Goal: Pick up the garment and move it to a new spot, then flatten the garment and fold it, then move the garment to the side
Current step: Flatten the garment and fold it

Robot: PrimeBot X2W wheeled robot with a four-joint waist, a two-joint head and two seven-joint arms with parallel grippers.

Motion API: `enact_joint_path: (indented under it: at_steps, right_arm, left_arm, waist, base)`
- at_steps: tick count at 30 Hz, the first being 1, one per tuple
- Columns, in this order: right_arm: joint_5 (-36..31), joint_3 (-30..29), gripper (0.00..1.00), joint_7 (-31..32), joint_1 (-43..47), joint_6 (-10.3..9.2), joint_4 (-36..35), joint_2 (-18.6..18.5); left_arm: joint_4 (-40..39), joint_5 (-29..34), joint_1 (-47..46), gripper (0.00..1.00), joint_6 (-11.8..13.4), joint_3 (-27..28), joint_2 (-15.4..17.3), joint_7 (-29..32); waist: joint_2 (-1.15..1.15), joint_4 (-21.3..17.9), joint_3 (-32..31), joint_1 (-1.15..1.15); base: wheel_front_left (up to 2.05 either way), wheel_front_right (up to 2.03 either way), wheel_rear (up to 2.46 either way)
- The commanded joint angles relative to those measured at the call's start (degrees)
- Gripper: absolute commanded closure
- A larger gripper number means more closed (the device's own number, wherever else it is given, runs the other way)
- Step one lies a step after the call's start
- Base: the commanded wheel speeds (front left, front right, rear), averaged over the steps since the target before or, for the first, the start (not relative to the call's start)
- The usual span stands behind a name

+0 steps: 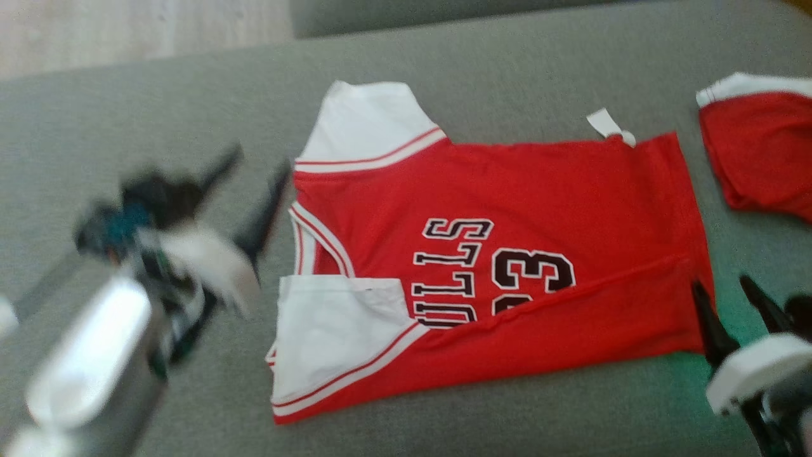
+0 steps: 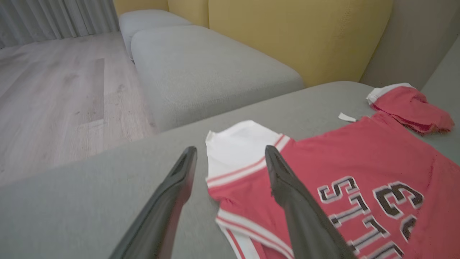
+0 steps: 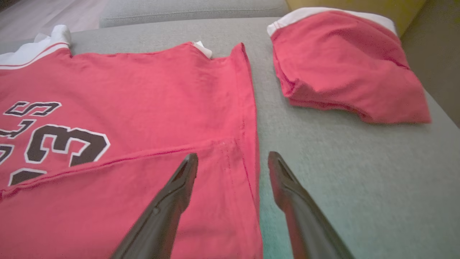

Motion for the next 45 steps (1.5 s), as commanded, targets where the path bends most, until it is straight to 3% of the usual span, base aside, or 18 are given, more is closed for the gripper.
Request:
enact_joint_path:
  at_steps: [1, 7, 13, 21, 31, 32, 33, 34, 36, 37, 45]
  right_arm:
    - [-0.36, 1.18, 0.00, -0.63, -2.40, 0.37, -2.04, -1.08]
    - [-0.16, 4.73, 0.00, -1.12, -7.53, 0.37, -1.75, -0.32]
    - [0.27, 6.54, 0.00, -2.21, -10.41, 0.37, -1.08, 0.17]
    - [0.57, 7.06, 0.00, -4.03, -11.61, 0.37, 0.54, 1.28]
    - [0.92, 7.32, 0.00, -5.31, -12.79, 0.37, 1.78, 1.74]
    - [1.00, 7.30, 0.00, -5.35, -12.92, 0.37, 1.86, 1.65]
    - [1.04, 7.28, 0.00, -5.38, -13.02, 0.37, 1.92, 1.56]
    - [1.04, 7.28, 0.00, -5.38, -13.02, 0.37, 1.92, 1.56]
    - [1.07, 7.23, 0.00, -5.36, -13.27, 0.37, 2.00, 1.38]
    - [1.10, 7.16, 0.00, -5.33, -13.41, 0.37, 2.02, 1.31]
    - [1.09, 6.04, 0.00, -5.07, -15.72, 0.37, 1.19, -0.40]
  left_arm:
    - [-0.62, -0.33, -3.89, 0.00, -0.35, 3.02, 1.97, 0.94]
    - [12.08, -2.40, -22.28, 0.00, -4.44, 1.91, 0.90, 9.43]
    - [24.04, -3.79, -33.18, 0.00, -5.92, -0.94, 0.97, 14.69]
    - [35.25, -4.54, -39.29, 0.00, -6.22, -3.88, 2.35, 15.60]
    - [40.37, -5.75, -41.58, 0.00, -6.25, -8.85, 4.45, 14.14]
    - [40.29, -6.12, -41.77, 0.18, -6.25, -9.28, 4.51, 13.62]
    - [40.21, -6.49, -41.98, 0.51, -6.25, -9.69, 4.58, 13.01]
    - [40.21, -6.49, -41.98, 0.51, -6.25, -9.69, 4.58, 13.01]
    - [40.41, -7.39, -42.30, 0.88, -6.25, -10.42, 4.71, 12.46]
    - [40.46, -8.12, -42.44, 1.00, -6.25, -10.77, 4.70, 12.46]
    - [39.70, -10.78, -44.13, 1.00, -6.26, -13.82, 5.20, 8.45]
  waist:
    - [0.00, -2.80, 3.45, -0.01]
    - [0.00, -7.02, 9.30, -0.01]
    - [0.00, -10.80, 13.43, -0.01]
    - [0.00, -14.71, 16.19, -0.01]
    - [0.00, -16.09, 17.87, -0.01]
    - [0.00, -16.08, 17.93, -0.01]
    - [0.00, -16.06, 17.99, -0.01]
    - [0.00, -16.06, 17.99, -0.01]
    - [0.00, -16.00, 18.14, -0.01]
    - [0.00, -15.96, 18.25, -0.01]
    - [0.00, -13.94, 17.77, -0.01]
  base:
    - [0.00, 0.00, 0.00]
    - [0.00, 0.00, 0.00]
    - [0.00, 0.00, 0.00]
    - [0.00, 0.00, 0.00]
    - [0.00, 0.00, 0.00]
    - [0.00, 0.00, 0.00]
    - [0.00, 0.00, 0.00]
    - [0.00, 0.00, 0.00]
    - [0.00, 0.00, 0.00]
    - [0.00, 0.00, 0.00]
    - [0.00, 0.00, 0.00]
